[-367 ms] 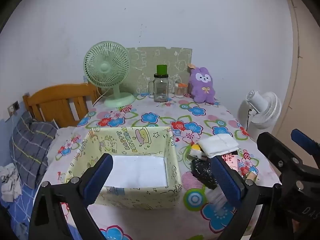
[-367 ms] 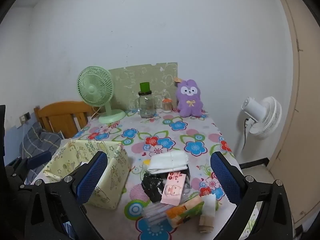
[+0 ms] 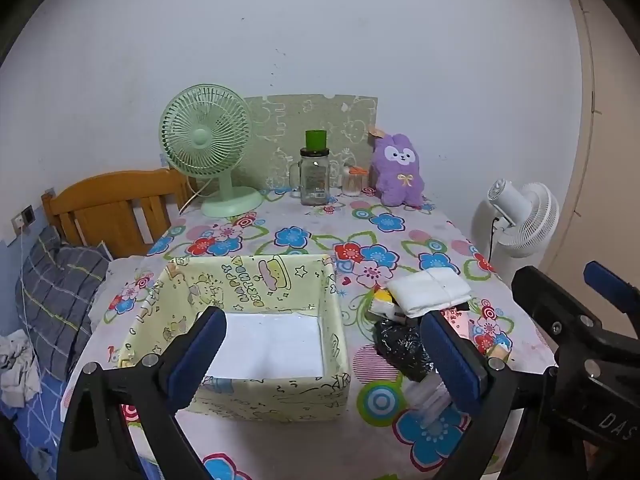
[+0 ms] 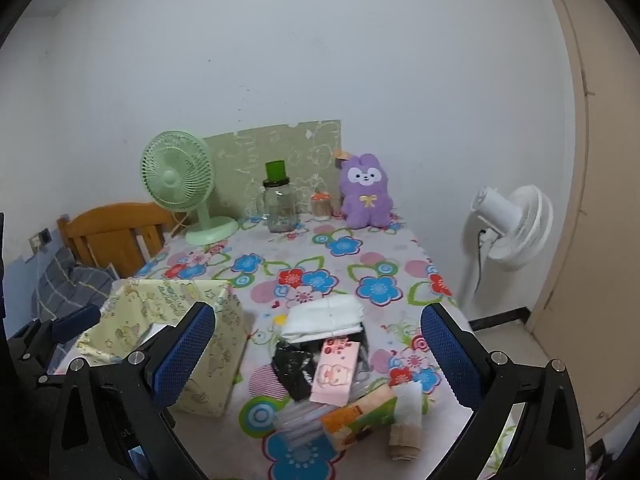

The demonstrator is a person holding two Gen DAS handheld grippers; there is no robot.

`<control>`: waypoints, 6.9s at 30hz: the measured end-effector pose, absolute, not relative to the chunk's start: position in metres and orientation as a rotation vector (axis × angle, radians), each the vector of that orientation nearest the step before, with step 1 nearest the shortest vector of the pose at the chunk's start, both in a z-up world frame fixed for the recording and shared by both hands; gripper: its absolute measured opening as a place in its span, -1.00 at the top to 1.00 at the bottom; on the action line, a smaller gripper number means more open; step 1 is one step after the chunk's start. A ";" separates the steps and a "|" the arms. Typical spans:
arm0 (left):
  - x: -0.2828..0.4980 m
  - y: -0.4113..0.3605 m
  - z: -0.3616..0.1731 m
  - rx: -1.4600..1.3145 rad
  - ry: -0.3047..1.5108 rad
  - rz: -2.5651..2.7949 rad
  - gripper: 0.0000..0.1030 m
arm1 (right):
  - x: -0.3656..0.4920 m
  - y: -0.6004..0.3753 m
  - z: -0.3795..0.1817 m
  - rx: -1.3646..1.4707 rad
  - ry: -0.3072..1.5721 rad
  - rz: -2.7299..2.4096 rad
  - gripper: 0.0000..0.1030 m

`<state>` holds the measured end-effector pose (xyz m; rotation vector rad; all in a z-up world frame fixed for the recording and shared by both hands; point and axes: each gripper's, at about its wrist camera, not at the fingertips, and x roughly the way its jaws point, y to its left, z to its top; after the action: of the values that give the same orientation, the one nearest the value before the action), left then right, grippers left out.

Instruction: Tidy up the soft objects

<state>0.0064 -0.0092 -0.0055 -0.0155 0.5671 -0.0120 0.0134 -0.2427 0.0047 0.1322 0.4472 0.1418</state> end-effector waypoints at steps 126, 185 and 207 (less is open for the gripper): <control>0.023 -0.086 -0.130 0.042 0.809 -0.130 -0.83 | 0.044 -0.220 -0.122 0.130 0.745 0.179 -0.78; 0.035 -0.130 -0.078 0.031 0.762 -0.348 0.66 | 0.042 -0.259 -0.072 0.168 0.673 0.124 -0.03; 0.036 -0.114 -0.021 0.029 0.674 -0.325 0.65 | 0.041 -0.247 -0.008 0.164 0.577 0.135 -0.03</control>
<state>0.0360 -0.1136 -0.0208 0.0288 0.6739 -0.3253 0.0411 -0.2472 -0.0076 0.1645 0.5767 0.1349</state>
